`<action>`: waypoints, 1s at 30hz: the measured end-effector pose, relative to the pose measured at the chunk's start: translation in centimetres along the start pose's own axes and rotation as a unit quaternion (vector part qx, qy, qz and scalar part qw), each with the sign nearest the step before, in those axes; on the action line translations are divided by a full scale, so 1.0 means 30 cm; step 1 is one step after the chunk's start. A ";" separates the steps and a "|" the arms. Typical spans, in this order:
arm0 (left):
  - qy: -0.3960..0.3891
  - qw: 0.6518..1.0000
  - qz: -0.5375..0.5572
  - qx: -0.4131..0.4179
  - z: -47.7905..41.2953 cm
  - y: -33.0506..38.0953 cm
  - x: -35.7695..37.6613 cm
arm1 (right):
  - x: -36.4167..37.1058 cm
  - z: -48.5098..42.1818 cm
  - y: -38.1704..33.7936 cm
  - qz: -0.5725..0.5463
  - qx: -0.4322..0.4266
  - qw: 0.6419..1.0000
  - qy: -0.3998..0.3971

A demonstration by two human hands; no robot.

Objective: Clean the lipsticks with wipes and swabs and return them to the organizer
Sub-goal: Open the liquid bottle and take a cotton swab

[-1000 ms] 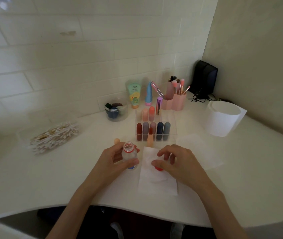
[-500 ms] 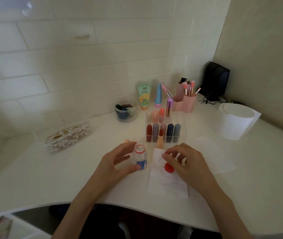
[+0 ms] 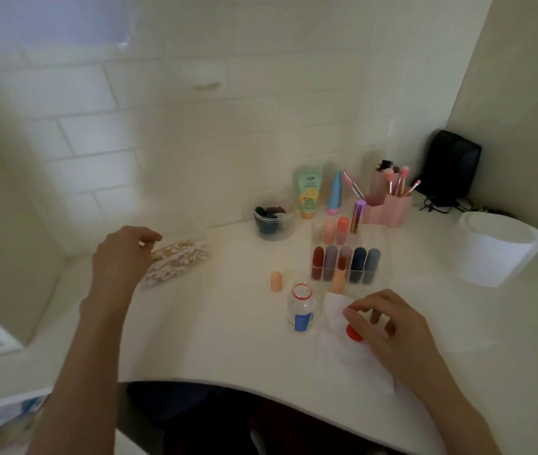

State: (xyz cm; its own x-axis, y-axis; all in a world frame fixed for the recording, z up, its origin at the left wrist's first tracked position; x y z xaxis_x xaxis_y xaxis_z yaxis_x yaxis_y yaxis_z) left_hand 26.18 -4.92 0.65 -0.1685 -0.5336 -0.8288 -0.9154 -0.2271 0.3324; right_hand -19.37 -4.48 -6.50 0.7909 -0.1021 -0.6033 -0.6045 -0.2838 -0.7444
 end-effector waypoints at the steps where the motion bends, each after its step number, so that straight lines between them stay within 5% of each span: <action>1: -0.035 0.999 -0.005 -0.010 -0.025 -0.027 0.018 | 0.002 0.003 0.000 -0.004 -0.003 1.000 0.001; 5: -0.157 0.987 -0.037 -0.018 -0.079 -0.074 0.086 | 0.007 0.007 -0.021 -0.019 -0.012 1.000 -0.011; 12: -0.190 0.976 -0.105 -0.007 -0.111 -0.076 0.109 | 0.029 -0.005 -0.044 0.004 -0.035 0.999 -0.030; 25: -0.134 0.989 -0.064 -0.020 -0.109 -0.060 0.038 | 0.045 -0.006 -0.052 0.022 -0.013 0.999 -0.042; 30: -0.013 0.999 0.032 0.004 -0.080 0.033 -0.066 | 0.027 -0.007 -0.055 0.007 -0.021 0.999 -0.025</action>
State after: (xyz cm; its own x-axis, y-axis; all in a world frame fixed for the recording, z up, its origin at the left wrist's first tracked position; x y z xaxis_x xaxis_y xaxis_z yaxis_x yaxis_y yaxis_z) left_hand 26.49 -6.04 3.71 -0.2358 -0.5250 -0.8178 -0.9052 -0.1874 0.3813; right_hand -17.72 -4.29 -5.71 0.7765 -0.0577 -0.6275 -0.6094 -0.3222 -0.7245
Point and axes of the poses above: each hand's wrist, its own z-axis away from the middle knuckle, its own x-axis out of the palm, y = z × x, the point moved 6 cm from there along -z, towards the middle knuckle, and after that the axes turned 7 degrees about x, right-handed, at the moved point
